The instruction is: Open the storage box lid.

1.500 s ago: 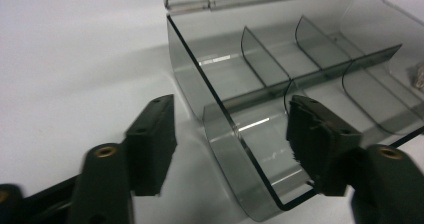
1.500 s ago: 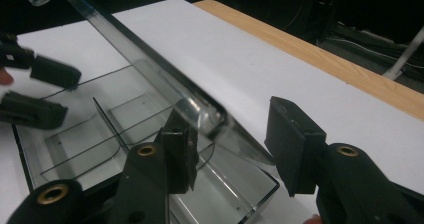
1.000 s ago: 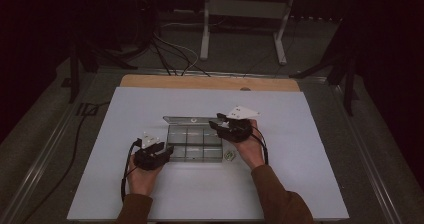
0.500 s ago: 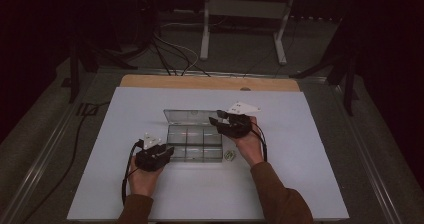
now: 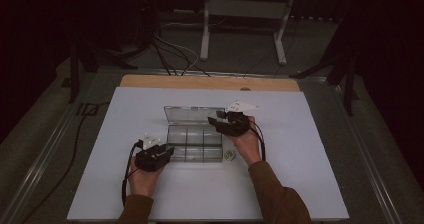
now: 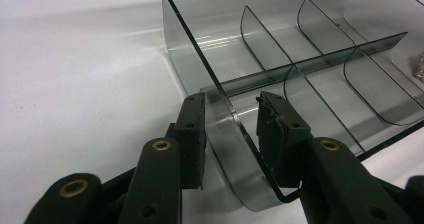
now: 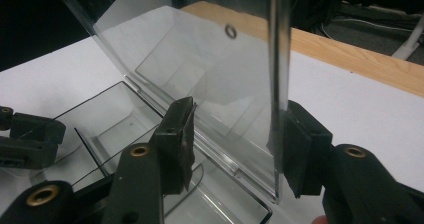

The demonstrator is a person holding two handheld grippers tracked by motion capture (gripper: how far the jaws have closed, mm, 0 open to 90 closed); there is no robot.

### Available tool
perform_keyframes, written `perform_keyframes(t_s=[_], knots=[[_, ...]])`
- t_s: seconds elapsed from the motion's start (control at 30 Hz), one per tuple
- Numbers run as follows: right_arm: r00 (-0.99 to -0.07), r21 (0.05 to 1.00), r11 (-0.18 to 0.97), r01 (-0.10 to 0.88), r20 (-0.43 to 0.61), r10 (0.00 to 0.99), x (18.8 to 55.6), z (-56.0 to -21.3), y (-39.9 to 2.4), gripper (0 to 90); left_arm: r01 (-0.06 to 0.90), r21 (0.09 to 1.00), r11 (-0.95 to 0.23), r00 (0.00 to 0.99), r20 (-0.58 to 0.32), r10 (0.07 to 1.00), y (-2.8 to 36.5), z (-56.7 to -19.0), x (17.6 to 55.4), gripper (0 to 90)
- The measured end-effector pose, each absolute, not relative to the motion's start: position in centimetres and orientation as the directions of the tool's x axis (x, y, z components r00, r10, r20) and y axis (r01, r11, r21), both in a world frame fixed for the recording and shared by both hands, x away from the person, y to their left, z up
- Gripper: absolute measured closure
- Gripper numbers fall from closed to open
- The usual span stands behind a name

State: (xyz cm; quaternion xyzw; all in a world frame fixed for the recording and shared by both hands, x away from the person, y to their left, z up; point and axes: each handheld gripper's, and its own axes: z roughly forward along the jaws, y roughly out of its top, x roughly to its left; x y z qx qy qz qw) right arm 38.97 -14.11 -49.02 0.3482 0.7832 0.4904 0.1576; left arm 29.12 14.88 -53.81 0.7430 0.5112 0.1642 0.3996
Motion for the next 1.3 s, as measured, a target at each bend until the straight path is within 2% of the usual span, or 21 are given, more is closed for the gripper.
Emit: perform_keyframes(t_s=[0.97,1.3], knots=[[-0.671,0.845,0.251,0.473,0.161,0.724,40.4,-50.6,-14.4,53.8,0.631,0.759,-0.157,0.422,-0.167,0.891,14.7,-53.8,28.9,65.5],[-0.650,0.829,0.255,0.498,0.162,0.743,40.9,-50.7,-14.3,57.8,0.631,0.760,-0.159,0.422,-0.164,0.892,14.6,-53.7,28.8,65.3]])
